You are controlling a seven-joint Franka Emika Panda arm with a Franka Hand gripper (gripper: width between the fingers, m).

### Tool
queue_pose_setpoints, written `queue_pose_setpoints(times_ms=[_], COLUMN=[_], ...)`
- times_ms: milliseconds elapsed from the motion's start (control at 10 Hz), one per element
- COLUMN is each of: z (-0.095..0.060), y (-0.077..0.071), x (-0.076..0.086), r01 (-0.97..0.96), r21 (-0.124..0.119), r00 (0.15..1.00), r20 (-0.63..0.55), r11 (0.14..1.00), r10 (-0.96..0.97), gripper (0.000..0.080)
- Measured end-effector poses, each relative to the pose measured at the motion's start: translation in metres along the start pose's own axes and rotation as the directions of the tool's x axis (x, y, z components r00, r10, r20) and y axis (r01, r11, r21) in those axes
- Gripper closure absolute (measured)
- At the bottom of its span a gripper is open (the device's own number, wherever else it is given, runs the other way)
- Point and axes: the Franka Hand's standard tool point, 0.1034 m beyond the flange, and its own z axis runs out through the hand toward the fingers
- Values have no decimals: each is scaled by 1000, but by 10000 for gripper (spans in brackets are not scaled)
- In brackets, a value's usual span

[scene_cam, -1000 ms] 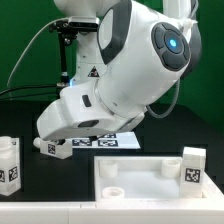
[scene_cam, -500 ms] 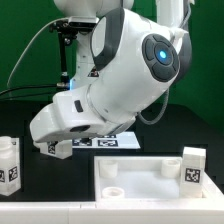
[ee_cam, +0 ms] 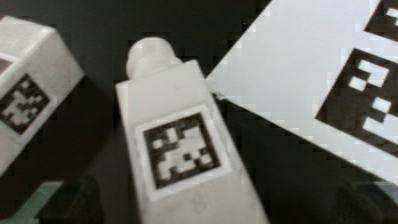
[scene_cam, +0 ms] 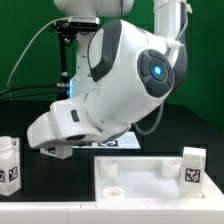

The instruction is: Assemble square table

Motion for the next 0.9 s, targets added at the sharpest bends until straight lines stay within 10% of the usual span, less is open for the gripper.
queue_pose_setpoints(times_ms=[200, 400, 700, 900], z=[3, 4, 2, -48], y=[-1, 0, 0, -3], x=[1, 1, 1, -4], r01=[0, -1, -2, -70], r21=[0, 1, 2, 80], r00=[1000, 1000, 1000, 997], r20=[-5, -4, -3, 28], r11=[1000, 1000, 1000, 994], r10=[0, 1, 2, 68], gripper=[151, 409, 511, 511])
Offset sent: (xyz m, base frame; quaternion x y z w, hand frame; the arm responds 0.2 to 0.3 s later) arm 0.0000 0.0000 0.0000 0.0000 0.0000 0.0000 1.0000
